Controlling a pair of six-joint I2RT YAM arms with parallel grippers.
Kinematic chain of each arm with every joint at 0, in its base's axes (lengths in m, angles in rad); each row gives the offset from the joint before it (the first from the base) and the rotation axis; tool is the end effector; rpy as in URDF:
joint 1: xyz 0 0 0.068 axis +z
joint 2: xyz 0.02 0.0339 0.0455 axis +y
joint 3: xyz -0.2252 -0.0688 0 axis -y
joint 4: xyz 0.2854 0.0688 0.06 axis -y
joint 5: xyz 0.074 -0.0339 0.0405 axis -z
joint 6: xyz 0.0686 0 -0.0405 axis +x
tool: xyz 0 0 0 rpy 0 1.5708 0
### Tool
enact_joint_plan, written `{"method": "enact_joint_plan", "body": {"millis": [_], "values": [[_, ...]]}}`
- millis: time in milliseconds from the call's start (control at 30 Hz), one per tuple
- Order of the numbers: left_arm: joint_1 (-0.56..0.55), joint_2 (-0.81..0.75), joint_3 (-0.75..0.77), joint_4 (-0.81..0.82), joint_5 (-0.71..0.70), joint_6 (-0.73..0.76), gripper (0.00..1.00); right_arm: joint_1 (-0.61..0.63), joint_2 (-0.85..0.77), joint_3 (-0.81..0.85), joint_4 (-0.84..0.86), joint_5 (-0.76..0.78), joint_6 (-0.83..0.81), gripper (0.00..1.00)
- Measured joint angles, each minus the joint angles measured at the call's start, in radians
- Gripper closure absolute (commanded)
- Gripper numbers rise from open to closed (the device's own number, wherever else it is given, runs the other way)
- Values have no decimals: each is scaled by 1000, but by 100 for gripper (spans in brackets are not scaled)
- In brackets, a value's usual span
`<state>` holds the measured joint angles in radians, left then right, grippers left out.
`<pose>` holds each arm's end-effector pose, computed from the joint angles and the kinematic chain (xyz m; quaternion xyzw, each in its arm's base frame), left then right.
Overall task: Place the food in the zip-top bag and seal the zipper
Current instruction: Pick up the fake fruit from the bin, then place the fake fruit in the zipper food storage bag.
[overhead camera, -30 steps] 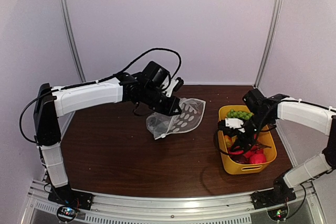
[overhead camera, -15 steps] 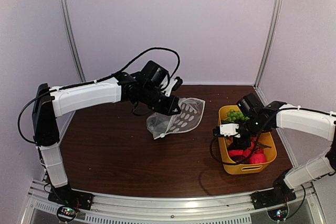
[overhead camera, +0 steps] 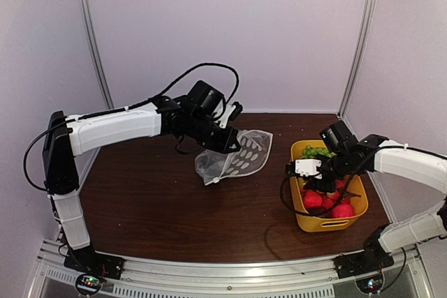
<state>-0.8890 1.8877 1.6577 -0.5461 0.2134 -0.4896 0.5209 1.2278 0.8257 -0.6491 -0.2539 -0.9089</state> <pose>0.2927 -0.3837 0.2220 0.2223 0.8905 -0.3205 0.2345 0.2517 0.1643 0.1472 -0.6530 0.7026 0.0709 0.2736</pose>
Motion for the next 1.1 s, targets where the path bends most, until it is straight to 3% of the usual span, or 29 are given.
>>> {"method": "enact_joint_plan", "body": {"millis": [167, 367, 667, 900, 1100], "values": [[0, 0, 0, 0, 0, 0, 100, 0, 13, 6, 17, -7, 12, 84], [0, 0, 0, 0, 3, 0, 100, -3, 11, 36, -24, -11, 19, 88], [0, 0, 0, 1, 10, -5, 100, -11, -179, 232, -150, -79, 53, 90], [0, 8, 28, 1, 31, -12, 100, -11, -188, 412, -172, -251, 158, 89], [0, 11, 57, 6, 64, -21, 100, -11, -98, 488, -126, -430, 263, 89]]}}
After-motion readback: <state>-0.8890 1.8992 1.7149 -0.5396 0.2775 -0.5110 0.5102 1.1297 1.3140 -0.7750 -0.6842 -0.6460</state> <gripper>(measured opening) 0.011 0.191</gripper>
